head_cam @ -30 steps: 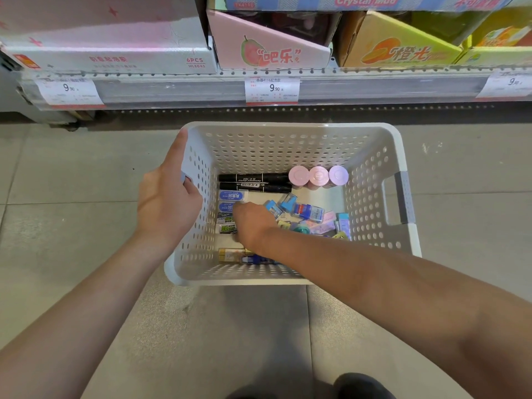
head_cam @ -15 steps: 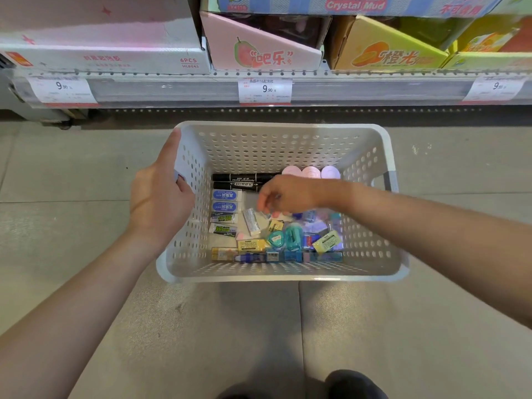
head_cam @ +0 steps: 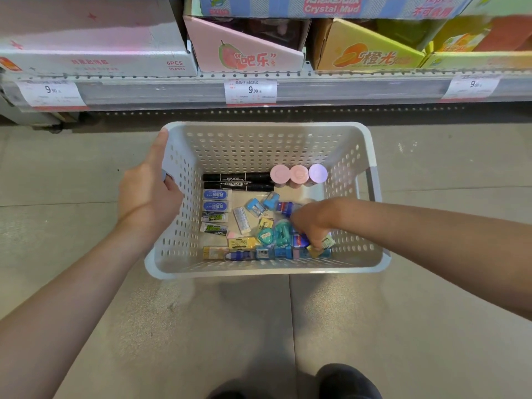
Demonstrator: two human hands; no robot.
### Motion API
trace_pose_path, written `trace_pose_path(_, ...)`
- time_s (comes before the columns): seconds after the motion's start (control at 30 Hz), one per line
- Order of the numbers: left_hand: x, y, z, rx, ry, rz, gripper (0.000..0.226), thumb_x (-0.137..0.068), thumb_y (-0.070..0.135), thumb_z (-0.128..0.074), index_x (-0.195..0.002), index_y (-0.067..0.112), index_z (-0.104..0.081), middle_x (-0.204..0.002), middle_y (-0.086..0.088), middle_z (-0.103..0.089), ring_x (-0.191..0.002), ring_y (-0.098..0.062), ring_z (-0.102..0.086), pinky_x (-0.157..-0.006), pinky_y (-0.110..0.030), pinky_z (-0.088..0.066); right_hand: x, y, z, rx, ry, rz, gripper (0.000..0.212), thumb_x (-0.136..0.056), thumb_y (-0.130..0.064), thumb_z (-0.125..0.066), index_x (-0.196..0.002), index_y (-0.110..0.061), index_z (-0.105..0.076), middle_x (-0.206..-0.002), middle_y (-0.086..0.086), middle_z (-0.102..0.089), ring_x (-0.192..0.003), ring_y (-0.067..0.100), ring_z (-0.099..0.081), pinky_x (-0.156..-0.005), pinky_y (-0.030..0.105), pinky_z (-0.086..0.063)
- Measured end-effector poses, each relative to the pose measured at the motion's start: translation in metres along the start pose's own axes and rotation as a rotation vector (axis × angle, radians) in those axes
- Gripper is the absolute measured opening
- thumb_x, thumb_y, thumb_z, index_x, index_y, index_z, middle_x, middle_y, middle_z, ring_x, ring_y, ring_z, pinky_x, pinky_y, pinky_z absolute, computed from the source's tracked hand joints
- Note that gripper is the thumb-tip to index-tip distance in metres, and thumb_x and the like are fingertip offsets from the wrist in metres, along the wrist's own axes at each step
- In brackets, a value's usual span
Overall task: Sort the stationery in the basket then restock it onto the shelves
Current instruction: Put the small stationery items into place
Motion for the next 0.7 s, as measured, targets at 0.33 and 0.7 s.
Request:
trace_pose_path(0.33,0.0009,0.0,0.0007,0.05,0.007,0.027,0.07,-0.093,0.001,-0.042,-0.15,0.036,-0.023,-0.068,-0.008,-0.046,-0.059,-0.021,-0.043,-0.06,-0.036,-0.044,-0.0049,-0.0059,0.0019,0.016,0.037,-0.029,0.052,-0.083,-0.033,-0.068,-0.127,-0.008,-0.055,-0.12,0.006,-0.061,-0.101,0.022,-0.057,-0.084,0.029,-0.045)
trace_pose_path(0.7,0.0019,0.0012,0.0012,0.027,-0.007,-0.007,0.071,-0.091,0.0,-0.041,-0.151,0.033,-0.021,-0.066,-0.009,-0.047,-0.056,-0.02,-0.041,-0.053,-0.031,-0.035,-0.0062,-0.0018,0.0035,0.027,0.085,-0.029,0.048,-0.083,-0.028,-0.07,-0.124,-0.007,-0.057,-0.109,0.003,-0.062,-0.1,0.02,-0.059,-0.073,0.025,-0.043)
Point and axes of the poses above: each hand's wrist, its own x-axis away from the middle knuckle, its own z-axis out of the back of the hand, y = z × x, the point moved 7 cm from there along -x, towards the middle knuckle
